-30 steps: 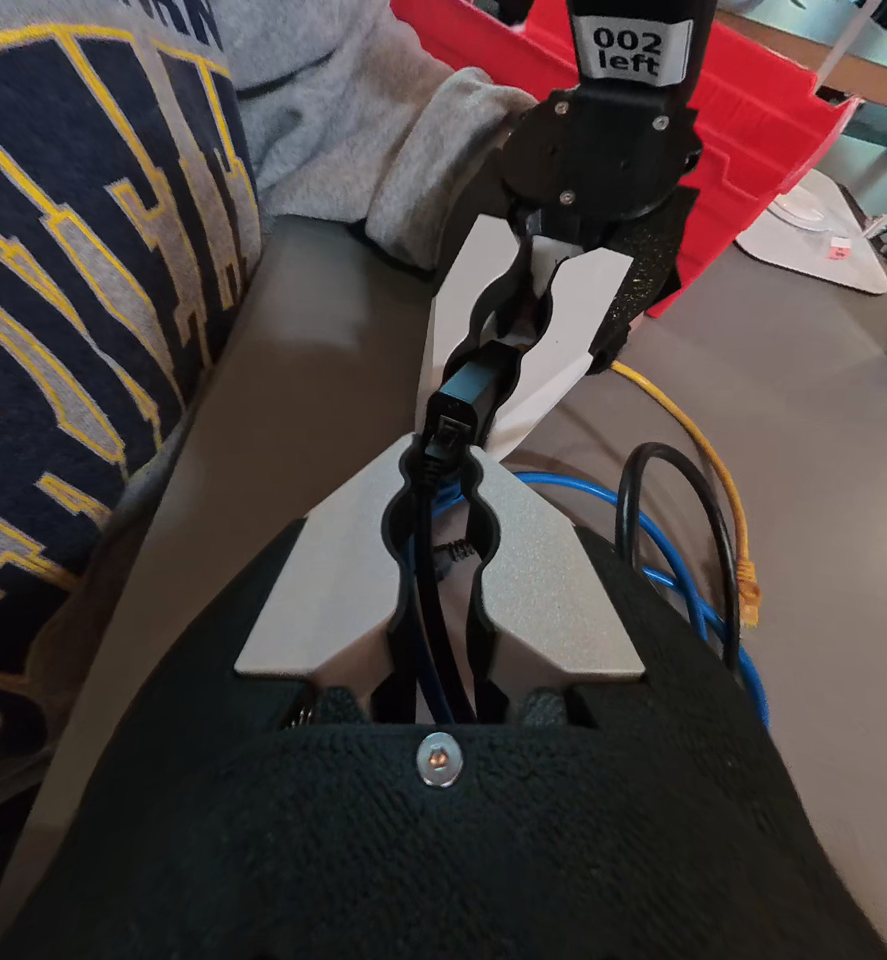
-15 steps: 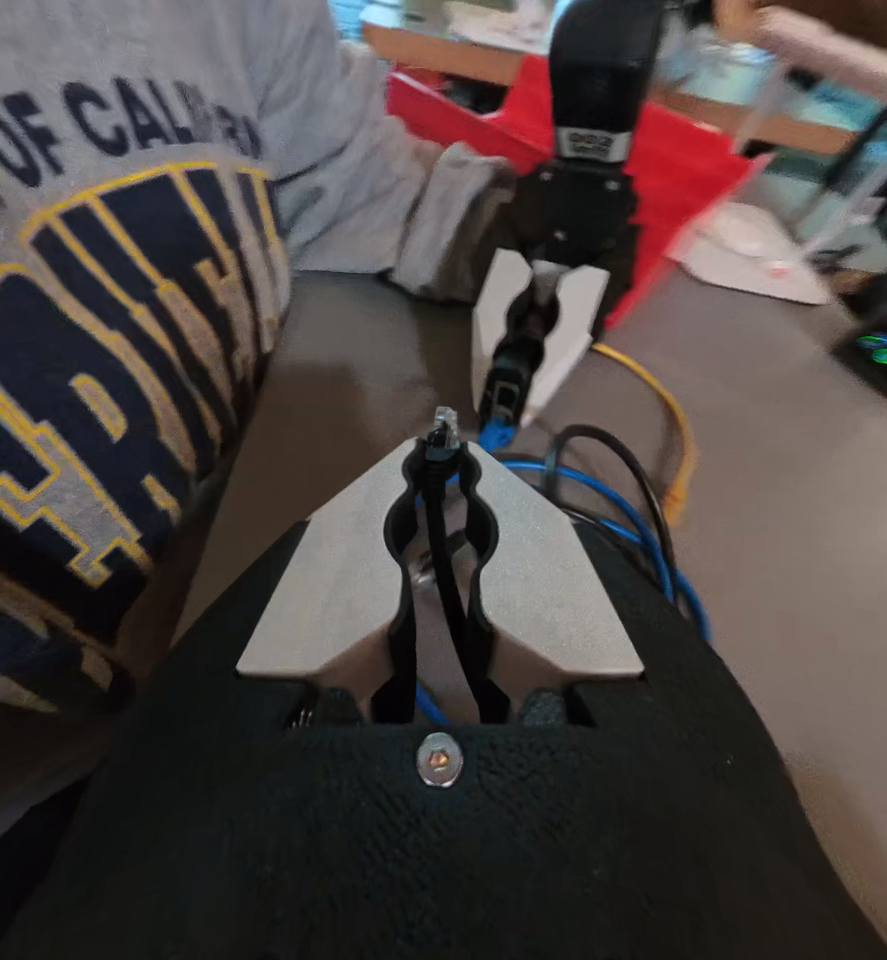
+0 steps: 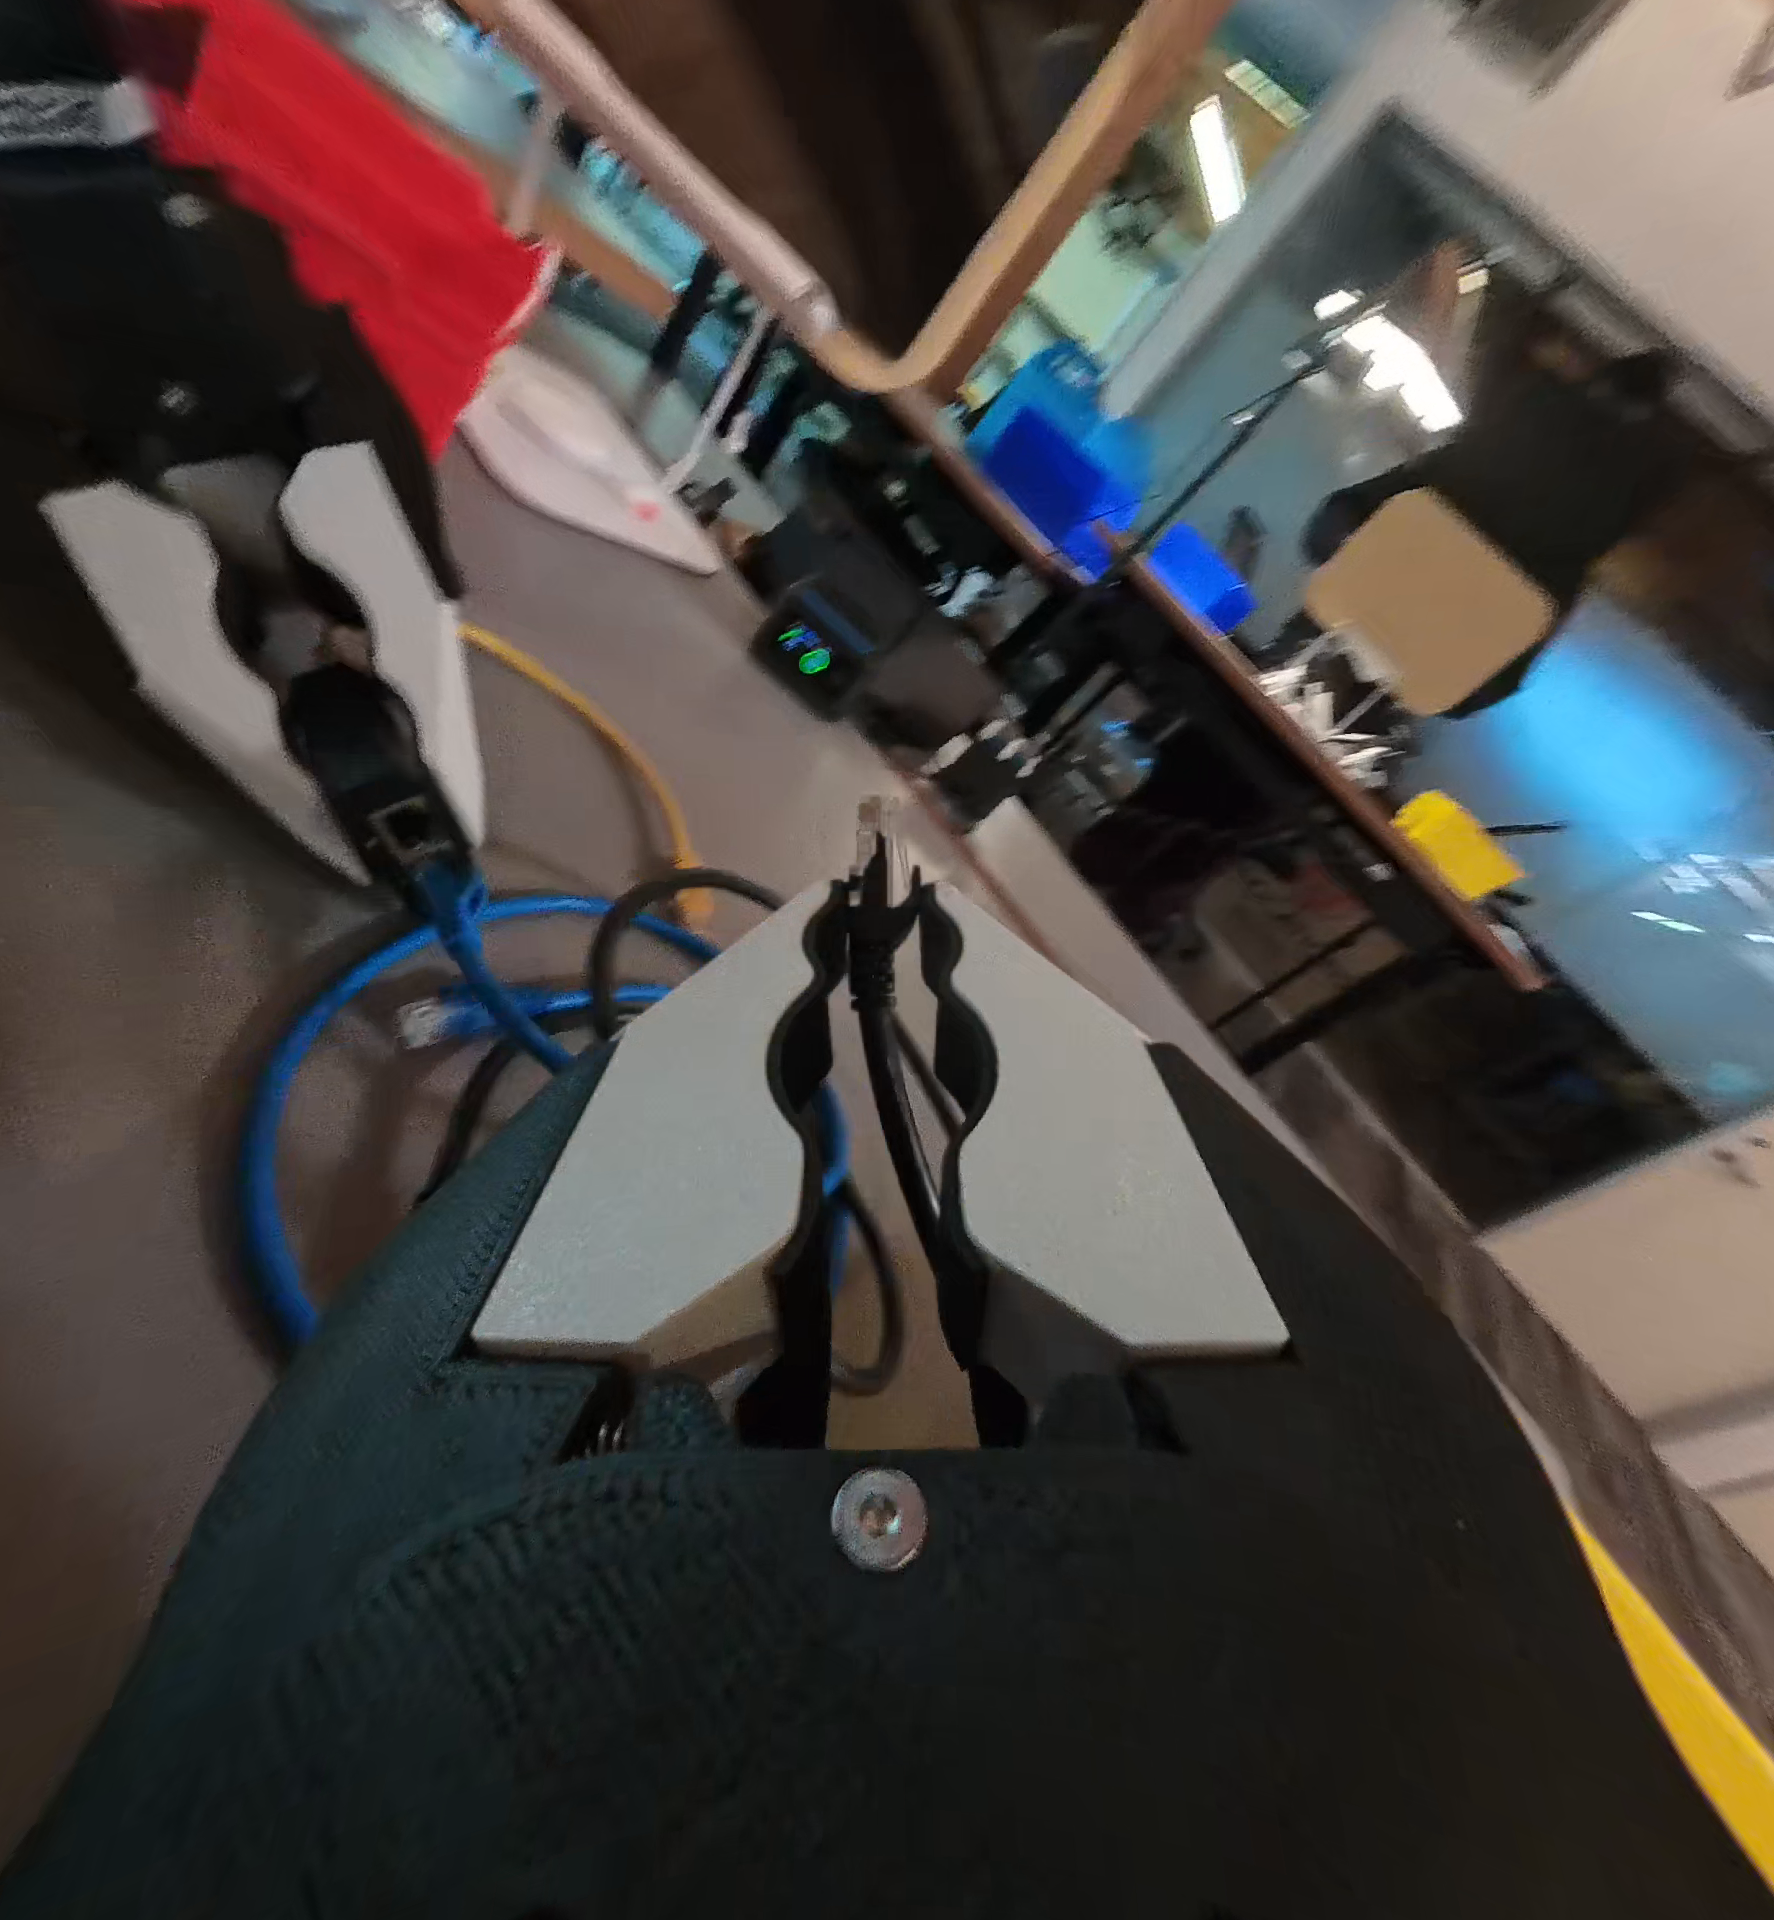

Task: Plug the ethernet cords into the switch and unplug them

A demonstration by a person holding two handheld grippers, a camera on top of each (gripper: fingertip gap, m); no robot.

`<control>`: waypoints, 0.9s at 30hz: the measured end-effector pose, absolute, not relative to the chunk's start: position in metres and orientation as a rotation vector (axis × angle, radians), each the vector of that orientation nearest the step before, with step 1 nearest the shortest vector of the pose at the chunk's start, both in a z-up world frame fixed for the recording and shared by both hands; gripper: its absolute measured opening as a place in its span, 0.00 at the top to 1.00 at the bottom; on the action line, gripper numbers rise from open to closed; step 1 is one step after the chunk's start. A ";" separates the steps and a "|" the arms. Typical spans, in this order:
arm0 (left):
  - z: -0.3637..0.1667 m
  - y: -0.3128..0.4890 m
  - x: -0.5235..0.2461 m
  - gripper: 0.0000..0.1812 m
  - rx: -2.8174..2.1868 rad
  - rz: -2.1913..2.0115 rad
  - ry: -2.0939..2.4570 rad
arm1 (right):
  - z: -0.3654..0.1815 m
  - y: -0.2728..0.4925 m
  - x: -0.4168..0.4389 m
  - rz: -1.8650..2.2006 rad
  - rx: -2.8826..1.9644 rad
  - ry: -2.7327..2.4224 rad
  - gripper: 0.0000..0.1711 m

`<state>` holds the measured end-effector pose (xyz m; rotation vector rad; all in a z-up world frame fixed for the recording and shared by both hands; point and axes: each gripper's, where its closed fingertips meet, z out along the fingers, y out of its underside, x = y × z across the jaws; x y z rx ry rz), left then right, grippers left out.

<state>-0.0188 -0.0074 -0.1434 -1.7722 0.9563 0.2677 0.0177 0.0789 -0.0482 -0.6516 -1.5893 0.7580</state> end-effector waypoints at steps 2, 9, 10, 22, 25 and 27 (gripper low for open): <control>-0.138 -0.002 -0.027 0.88 -1.755 0.405 0.936 | -0.027 0.087 0.022 0.737 -0.643 -1.484 0.93; -0.127 0.003 -0.059 0.88 -1.762 0.577 0.795 | 0.055 0.113 0.052 0.655 -0.631 -1.188 0.93; -0.128 0.003 -0.061 0.88 -1.776 0.578 0.784 | 0.071 0.116 0.058 0.646 -0.624 -1.153 0.93; -0.139 0.005 -0.072 0.88 -1.837 0.581 0.739 | 0.247 0.131 0.090 0.543 -0.475 -1.096 0.94; -0.139 0.005 -0.075 0.88 -1.838 0.588 0.722 | 0.281 0.143 0.096 0.488 -0.479 -1.087 0.93; -0.138 0.005 -0.080 0.88 -1.842 0.599 0.694 | 0.299 0.152 0.101 0.440 -0.486 -1.072 0.93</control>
